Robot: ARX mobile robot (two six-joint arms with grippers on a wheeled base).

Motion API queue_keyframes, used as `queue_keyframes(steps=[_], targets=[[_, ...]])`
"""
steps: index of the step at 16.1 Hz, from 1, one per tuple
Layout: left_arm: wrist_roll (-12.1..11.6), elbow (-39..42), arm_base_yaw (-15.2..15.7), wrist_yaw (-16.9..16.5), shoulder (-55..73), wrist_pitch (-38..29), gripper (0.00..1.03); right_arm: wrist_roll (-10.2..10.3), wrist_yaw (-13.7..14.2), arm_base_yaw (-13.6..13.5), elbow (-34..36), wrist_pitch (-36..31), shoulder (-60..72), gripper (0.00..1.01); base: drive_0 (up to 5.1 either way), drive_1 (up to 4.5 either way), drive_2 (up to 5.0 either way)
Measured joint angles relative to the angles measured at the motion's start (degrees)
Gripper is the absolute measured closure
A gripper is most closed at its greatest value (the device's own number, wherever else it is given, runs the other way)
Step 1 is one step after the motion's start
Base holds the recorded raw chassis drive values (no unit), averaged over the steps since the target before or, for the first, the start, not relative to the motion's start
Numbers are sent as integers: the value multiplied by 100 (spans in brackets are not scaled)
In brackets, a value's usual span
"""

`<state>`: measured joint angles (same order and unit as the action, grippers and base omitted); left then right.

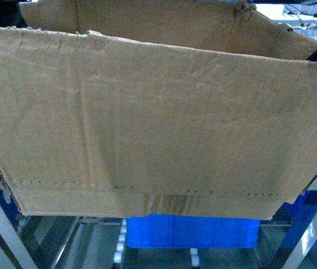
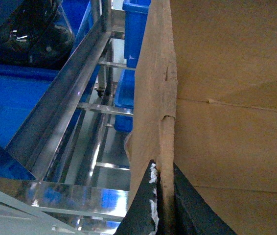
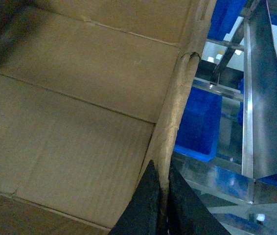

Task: Sort boxes to right shelf from conveyor

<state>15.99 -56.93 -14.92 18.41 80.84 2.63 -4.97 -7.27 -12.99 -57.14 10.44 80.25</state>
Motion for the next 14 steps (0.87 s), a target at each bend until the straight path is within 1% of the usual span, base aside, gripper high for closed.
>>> queue_keyframes(steps=[11, 13, 14], targets=[[0, 0, -15, 4, 9, -7, 101, 0, -15, 24, 0, -2, -9, 99, 0, 0, 0], [66, -369, 66, -90, 310, 232, 101, 24, -109, 79, -210, 4, 260, 99, 0, 0, 0], [142, -656, 127, -173, 588, 199, 101, 66, -129, 146, -415, -42, 483, 99, 0, 0, 0]])
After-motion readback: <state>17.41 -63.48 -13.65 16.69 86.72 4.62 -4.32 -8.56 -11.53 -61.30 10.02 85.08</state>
